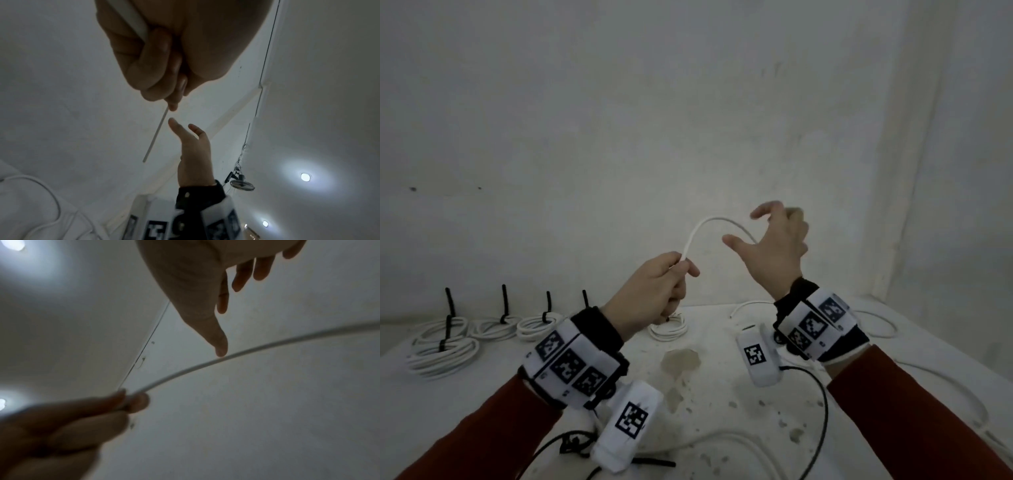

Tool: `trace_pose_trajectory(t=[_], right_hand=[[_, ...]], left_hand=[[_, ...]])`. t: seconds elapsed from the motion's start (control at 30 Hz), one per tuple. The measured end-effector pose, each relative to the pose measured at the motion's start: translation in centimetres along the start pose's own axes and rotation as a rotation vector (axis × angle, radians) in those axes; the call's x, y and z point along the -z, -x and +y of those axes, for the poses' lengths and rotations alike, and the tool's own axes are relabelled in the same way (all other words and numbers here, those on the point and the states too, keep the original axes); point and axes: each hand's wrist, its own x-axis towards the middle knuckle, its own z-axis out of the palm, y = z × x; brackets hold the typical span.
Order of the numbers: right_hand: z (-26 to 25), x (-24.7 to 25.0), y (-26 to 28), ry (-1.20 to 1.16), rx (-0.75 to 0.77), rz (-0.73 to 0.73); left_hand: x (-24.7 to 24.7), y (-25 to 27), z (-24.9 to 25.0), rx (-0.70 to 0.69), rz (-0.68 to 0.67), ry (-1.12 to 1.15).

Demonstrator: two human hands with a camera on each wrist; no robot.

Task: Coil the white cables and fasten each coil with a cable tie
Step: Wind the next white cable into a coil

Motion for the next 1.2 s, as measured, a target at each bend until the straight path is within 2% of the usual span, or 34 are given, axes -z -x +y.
trace_pose_trajectory(t=[0.07, 0.13, 0.17, 0.23, 0.27, 0.4, 0.5, 0.6, 0.7, 0.77, 0.87, 0.97, 1.07, 1.2], right_hand=[[1.0, 0.4, -1.1, 0.23, 0.131, 0.0], [1.9, 0.3, -2.4, 0.371, 0.201, -0.165], [2.1, 0.4, -2.8, 0.354, 0.214, -0.284], [2.8, 0.4, -3.1, 0.066, 0.146, -0.518], [3.1, 0.4, -2.9, -0.113, 0.061, -0.58], [2.9, 1.3, -1.9, -0.634, -0.273, -0.702], [2.4, 3.0, -2.3, -1.171, -0.483, -0.875], [2.4, 4.3, -3.0, -1.622, -0.523, -0.946], [2.3, 4.8, -3.6, -1.82, -0.431, -1.108], [1.5, 5.0, -3.6, -1.787, -0.355, -1.094], [-0.1, 5.0, -3.1, -1.572, -0.253, -0.776], [-1.3, 3.9, -2.8, -1.424, -0.051, -0.594], [-2.0, 2.5, -2.3, -0.979, 0.233, -0.51], [-1.1, 1.4, -1.7, -0.332, 0.514, -0.516]], left_hand=[[0.6, 0.5, 0.3, 0.0, -0.058, 0.012], [1.2, 0.8, 0.5, -0.019, -0.087, -0.005], [1.4, 0.8, 0.6, -0.042, -0.08, -0.008], [1.8, 0.5, 0.5, -0.109, -0.02, 0.0], [2.1, 0.2, 0.4, -0.144, 0.028, -0.005], [3.5, -1.7, -1.2, -0.236, 0.213, -0.107], [4.4, -2.7, -2.6, -0.222, 0.276, -0.223], [4.7, -3.0, -3.5, -0.184, 0.258, -0.234], [4.5, -3.0, -4.4, -0.158, 0.193, -0.172], [4.3, -2.8, -4.9, -0.162, 0.179, -0.141], [3.6, -2.3, -5.1, -0.232, 0.209, -0.274], [2.0, -1.8, -4.5, -0.345, 0.206, -0.477], [0.4, -1.8, -3.6, -0.457, 0.157, -0.644], [-1.0, -2.0, -2.8, -0.573, 0.031, -0.758]])
